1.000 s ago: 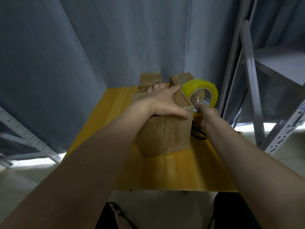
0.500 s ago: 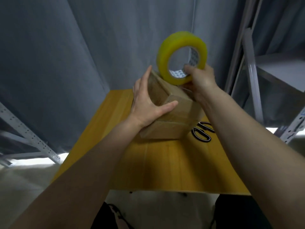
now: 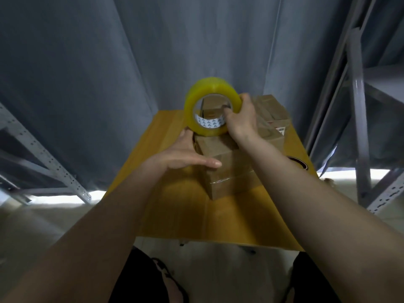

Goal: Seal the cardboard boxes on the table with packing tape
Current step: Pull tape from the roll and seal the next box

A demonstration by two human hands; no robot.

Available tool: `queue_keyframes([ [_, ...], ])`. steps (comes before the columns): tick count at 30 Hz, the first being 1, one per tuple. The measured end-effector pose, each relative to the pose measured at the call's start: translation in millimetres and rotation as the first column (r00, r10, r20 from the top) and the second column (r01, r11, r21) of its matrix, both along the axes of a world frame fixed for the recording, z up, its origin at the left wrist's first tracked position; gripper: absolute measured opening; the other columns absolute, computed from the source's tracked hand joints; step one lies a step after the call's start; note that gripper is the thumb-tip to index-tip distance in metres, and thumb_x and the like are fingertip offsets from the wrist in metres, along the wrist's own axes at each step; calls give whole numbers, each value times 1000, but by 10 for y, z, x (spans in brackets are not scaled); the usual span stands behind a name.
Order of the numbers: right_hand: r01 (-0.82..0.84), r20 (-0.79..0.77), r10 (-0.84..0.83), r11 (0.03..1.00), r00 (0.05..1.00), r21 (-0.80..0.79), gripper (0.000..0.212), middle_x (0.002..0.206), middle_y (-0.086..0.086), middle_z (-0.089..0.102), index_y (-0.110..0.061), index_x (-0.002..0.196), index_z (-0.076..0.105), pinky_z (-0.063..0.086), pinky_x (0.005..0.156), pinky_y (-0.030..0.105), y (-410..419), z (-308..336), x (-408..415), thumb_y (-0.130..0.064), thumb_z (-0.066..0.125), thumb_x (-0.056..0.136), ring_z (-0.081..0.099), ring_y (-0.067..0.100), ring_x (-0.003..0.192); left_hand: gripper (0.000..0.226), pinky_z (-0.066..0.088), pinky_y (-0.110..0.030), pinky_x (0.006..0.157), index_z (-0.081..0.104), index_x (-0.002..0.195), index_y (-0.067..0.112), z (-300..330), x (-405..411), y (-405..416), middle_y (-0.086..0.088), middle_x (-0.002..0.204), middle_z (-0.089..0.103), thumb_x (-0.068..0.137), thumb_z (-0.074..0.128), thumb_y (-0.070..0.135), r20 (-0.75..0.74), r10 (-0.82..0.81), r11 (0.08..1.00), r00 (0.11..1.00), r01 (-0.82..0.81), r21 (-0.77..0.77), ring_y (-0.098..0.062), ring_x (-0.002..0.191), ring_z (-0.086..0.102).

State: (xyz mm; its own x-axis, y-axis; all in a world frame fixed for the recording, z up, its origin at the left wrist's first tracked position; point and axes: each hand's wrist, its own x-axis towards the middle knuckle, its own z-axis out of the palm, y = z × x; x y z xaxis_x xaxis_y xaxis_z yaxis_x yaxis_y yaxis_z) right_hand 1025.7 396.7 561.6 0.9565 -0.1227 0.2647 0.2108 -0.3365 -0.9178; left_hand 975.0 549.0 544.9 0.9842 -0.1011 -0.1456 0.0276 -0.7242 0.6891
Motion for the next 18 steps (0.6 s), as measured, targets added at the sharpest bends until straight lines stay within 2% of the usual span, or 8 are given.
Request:
queue_keyframes([
  [2,8,-22,-9,1000,1000,-27,32,101,0,57,-14,116,50,46,90,40,-15,1,18,-23,64,89,58,26,105,136,28,-27,108,14,151,21,-73,38,-43,3,151,24,42,85,58,15,42,998,999,-41,-53,-18,138,28],
  [5,8,-69,-14,996,998,-87,40,103,2,55,-11,115,51,45,86,36,-36,-10,49,-22,71,83,57,26,105,124,30,-26,105,16,151,19,-124,113,-37,2,147,26,54,88,50,27,55,998,998,-54,-45,-18,135,31],
  [10,-8,-82,0,994,997,-107,29,115,12,62,-6,115,58,47,94,40,-83,53,127,-17,61,89,58,30,109,118,29,-25,107,21,149,19,-107,125,-6,5,141,28,57,87,51,61,14,1000,998,-14,0,-15,133,32],
  [13,35,-69,-44,991,997,-128,29,116,15,64,-5,116,60,48,93,40,-202,98,194,-19,58,90,58,31,110,128,23,-27,113,11,154,22,-104,114,21,6,154,18,55,86,55,56,-2,1000,998,2,8,-16,141,23],
  [15,79,-71,-90,986,993,-144,31,116,15,64,-7,117,61,48,93,41,-344,134,246,-21,57,90,58,32,110,133,15,-23,107,2,155,27,-102,107,31,9,160,5,56,84,57,39,-11,1000,999,11,23,-15,146,12],
  [18,180,-72,-193,971,979,-156,33,117,13,65,-9,116,61,49,93,42,-598,175,298,-27,59,88,59,33,110,137,12,-21,102,-2,155,29,-98,132,36,11,161,-1,53,84,60,20,-13,999,1000,12,48,-14,147,7],
])
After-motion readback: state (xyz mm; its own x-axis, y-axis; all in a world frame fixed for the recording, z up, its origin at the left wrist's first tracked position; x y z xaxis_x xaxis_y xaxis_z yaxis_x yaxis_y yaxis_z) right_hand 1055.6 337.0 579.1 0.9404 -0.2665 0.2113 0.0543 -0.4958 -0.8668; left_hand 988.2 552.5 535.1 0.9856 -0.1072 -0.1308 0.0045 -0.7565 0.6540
